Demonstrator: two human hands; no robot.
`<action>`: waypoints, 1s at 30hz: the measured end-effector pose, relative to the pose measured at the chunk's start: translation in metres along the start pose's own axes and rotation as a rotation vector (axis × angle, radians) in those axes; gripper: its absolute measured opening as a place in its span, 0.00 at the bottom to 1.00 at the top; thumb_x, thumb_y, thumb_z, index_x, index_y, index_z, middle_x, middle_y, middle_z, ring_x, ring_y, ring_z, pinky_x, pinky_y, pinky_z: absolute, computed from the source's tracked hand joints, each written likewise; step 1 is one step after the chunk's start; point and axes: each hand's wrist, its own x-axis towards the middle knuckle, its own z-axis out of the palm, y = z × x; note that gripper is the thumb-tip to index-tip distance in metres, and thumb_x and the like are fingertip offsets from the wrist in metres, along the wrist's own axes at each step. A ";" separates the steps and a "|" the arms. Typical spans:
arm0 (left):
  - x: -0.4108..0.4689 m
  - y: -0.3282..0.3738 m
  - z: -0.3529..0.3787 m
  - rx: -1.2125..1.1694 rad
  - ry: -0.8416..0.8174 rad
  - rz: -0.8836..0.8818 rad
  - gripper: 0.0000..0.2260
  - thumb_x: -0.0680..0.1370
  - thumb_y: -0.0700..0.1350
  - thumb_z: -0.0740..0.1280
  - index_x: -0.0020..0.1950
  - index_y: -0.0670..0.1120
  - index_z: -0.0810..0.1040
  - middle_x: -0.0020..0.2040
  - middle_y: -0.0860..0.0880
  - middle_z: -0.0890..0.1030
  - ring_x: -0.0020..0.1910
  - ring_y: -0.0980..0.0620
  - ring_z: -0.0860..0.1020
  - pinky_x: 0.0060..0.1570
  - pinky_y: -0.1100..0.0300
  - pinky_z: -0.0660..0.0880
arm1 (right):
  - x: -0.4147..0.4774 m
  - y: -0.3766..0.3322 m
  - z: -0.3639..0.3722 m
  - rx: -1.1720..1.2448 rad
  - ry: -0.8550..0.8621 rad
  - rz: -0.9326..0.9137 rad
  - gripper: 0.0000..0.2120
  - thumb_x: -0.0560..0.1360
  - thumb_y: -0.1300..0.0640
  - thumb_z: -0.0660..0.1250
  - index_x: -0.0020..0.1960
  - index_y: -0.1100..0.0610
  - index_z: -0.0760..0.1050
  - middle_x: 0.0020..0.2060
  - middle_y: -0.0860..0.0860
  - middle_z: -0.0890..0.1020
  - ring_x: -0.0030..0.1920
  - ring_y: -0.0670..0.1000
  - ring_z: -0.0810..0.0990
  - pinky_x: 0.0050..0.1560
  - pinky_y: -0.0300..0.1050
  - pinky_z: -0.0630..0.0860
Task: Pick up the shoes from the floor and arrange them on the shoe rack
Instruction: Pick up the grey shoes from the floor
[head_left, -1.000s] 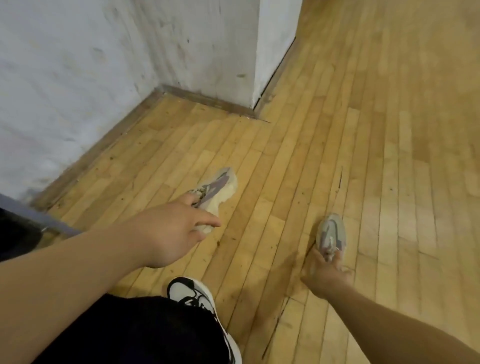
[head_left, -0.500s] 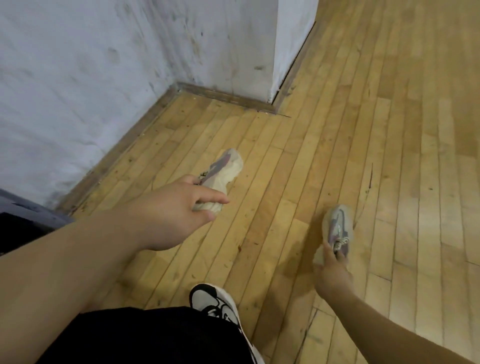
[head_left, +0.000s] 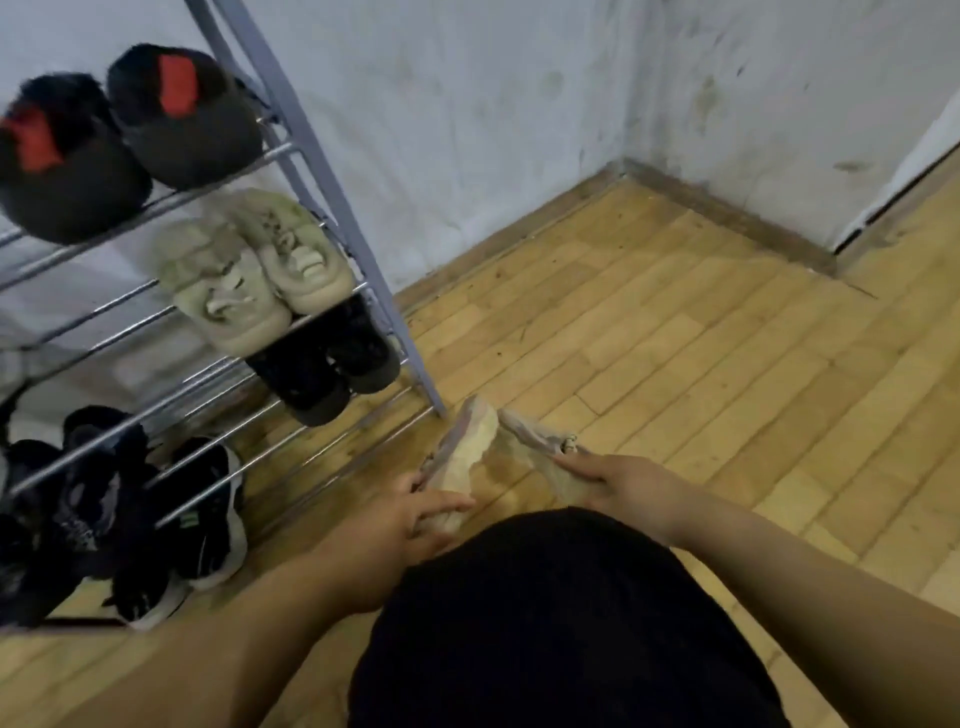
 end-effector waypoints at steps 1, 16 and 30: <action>0.012 -0.041 0.002 -0.089 -0.014 -0.017 0.15 0.74 0.63 0.75 0.42 0.85 0.74 0.67 0.58 0.74 0.66 0.48 0.76 0.69 0.46 0.73 | 0.010 -0.008 0.005 -0.029 -0.044 -0.021 0.27 0.79 0.43 0.65 0.76 0.30 0.65 0.77 0.42 0.69 0.73 0.48 0.71 0.72 0.44 0.65; 0.020 -0.151 0.012 0.114 0.519 -0.090 0.18 0.85 0.54 0.57 0.75 0.65 0.69 0.83 0.52 0.52 0.75 0.44 0.69 0.70 0.51 0.72 | 0.124 -0.110 0.105 -0.409 0.018 -0.359 0.26 0.84 0.45 0.60 0.81 0.41 0.62 0.80 0.46 0.66 0.74 0.54 0.71 0.69 0.50 0.70; 0.144 -0.161 -0.038 0.249 0.453 -0.020 0.23 0.85 0.46 0.62 0.77 0.65 0.65 0.80 0.45 0.60 0.73 0.38 0.69 0.70 0.47 0.71 | 0.246 -0.121 0.132 -0.752 0.254 -0.288 0.25 0.85 0.46 0.55 0.80 0.37 0.55 0.79 0.51 0.62 0.65 0.62 0.71 0.50 0.53 0.74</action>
